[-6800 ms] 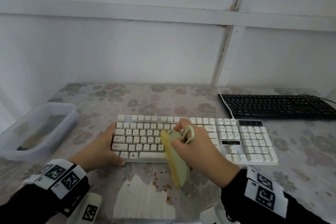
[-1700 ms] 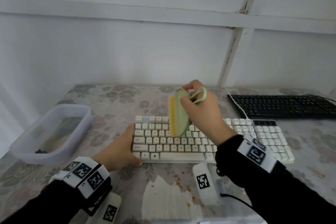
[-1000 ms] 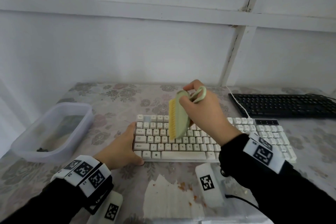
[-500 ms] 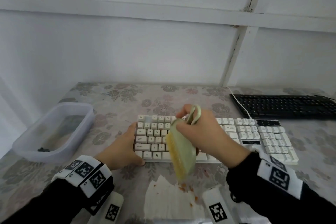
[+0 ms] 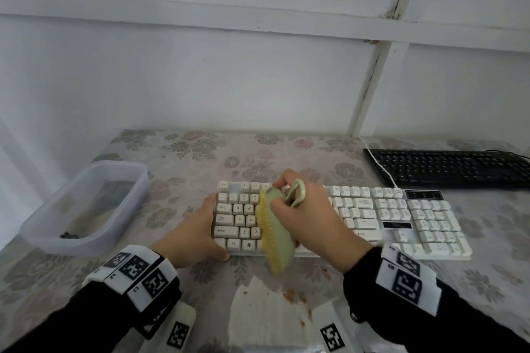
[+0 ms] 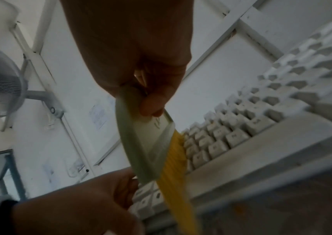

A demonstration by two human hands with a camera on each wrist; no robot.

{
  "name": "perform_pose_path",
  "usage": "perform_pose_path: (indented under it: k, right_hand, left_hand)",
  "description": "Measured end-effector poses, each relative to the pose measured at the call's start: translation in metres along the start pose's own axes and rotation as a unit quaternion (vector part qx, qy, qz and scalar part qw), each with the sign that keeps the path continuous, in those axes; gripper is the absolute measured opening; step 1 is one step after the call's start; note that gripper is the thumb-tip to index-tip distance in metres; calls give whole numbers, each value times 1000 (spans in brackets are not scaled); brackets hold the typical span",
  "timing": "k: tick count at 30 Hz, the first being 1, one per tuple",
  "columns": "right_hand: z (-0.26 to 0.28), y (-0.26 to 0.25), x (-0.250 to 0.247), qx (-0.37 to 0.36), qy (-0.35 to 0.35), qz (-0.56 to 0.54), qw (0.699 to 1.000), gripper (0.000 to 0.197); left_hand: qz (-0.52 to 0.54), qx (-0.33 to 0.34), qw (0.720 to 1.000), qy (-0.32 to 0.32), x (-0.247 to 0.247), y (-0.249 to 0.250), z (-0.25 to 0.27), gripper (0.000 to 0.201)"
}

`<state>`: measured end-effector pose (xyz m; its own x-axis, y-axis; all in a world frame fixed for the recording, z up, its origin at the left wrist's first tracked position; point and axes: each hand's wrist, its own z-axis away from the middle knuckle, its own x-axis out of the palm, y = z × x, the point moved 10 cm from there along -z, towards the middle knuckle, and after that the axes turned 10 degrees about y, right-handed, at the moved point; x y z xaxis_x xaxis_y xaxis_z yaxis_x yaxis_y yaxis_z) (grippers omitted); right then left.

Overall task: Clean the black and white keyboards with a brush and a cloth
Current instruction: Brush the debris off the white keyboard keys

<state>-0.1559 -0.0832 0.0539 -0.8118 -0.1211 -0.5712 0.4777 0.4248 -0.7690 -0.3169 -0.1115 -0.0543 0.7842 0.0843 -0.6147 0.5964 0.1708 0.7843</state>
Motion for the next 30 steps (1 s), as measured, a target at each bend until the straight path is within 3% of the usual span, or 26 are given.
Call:
perform_pose_path:
  k: [4, 12, 20, 24, 30]
  right_hand:
    - [8, 4, -7, 31, -25, 5, 999, 7]
    - [-36, -11, -33, 9, 100, -38, 994, 14]
    - [-10, 0, -2, -21, 19, -13, 1000, 6]
    - [13, 7, 8, 15, -46, -19, 999, 10]
    - [0, -8, -28, 33, -6, -42, 999, 7]
  left_hand:
    - [11, -2, 1000, -4, 1, -2, 0, 110]
    - [8, -12, 1000, -13, 1, -4, 0, 112]
    - [17, -8, 1000, -10, 1, -6, -1, 117]
    - [18, -9, 1000, -12, 2, -7, -1, 116]
    - [10, -13, 1000, -12, 1, -8, -1, 115]
